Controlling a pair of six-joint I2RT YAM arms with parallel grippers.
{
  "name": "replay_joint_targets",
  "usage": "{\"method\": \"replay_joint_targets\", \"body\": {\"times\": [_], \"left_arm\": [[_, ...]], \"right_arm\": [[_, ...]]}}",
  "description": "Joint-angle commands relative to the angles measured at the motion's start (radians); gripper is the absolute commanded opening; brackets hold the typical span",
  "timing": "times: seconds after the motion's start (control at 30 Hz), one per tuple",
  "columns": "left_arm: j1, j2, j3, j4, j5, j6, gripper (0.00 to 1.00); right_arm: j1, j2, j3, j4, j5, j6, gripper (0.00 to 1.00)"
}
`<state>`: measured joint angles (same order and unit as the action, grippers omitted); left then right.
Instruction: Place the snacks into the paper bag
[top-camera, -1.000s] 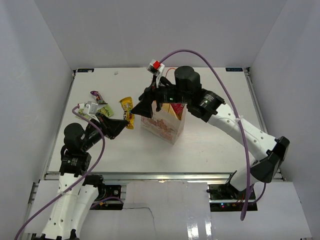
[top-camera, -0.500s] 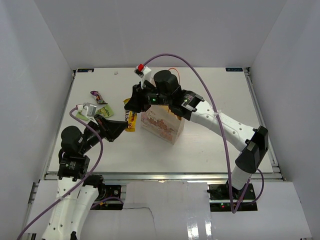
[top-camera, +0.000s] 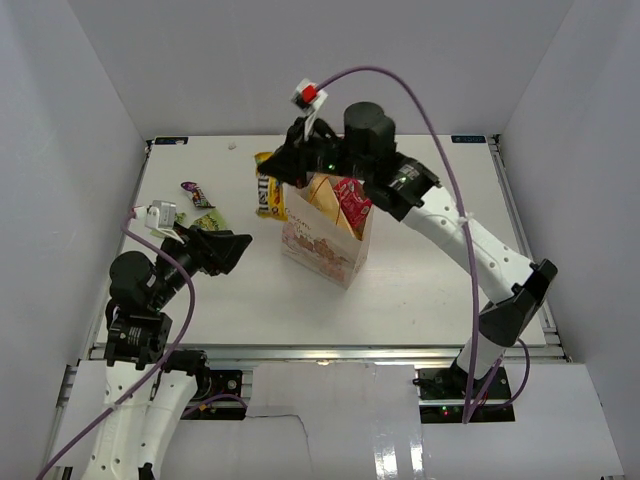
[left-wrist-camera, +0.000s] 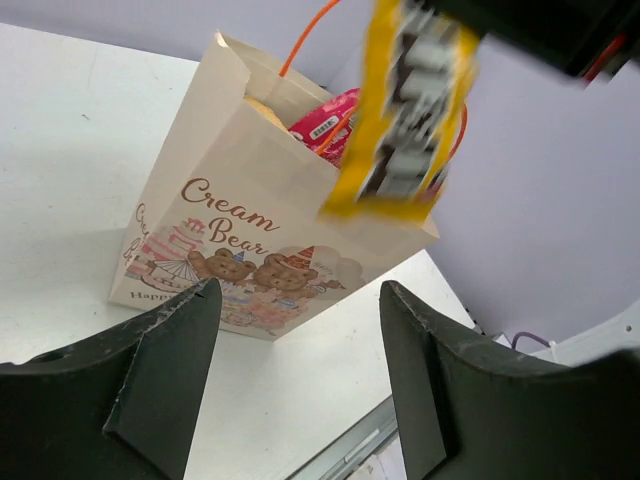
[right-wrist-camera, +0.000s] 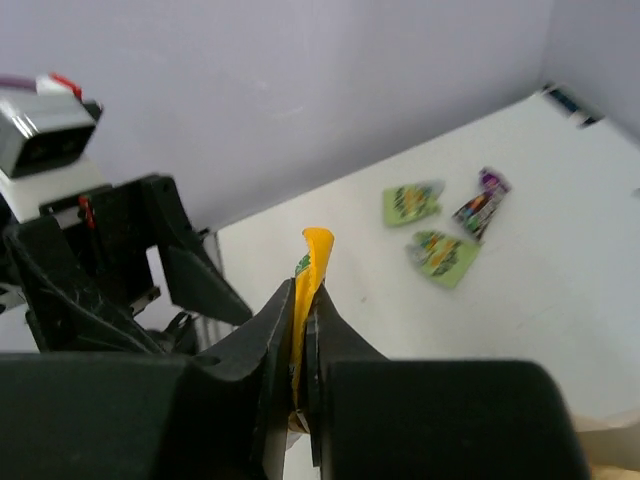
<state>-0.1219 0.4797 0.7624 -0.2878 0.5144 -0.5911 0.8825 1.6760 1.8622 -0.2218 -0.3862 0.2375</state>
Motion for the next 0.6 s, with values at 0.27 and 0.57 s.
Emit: {"method": "replay_joint_targets", "body": {"times": [0.27,0.57], "left_arm": [[0.001,-0.059,-0.061,-0.079,-0.085,-0.009,0.76],[-0.001,-0.067,-0.066,-0.114,-0.109,-0.004,0.76]], "right_arm": [[-0.258,-0.145,-0.024,0.209,0.127,-0.292,0.08],[-0.251,-0.168,-0.268,0.323,0.171,-0.346,0.08]]}}
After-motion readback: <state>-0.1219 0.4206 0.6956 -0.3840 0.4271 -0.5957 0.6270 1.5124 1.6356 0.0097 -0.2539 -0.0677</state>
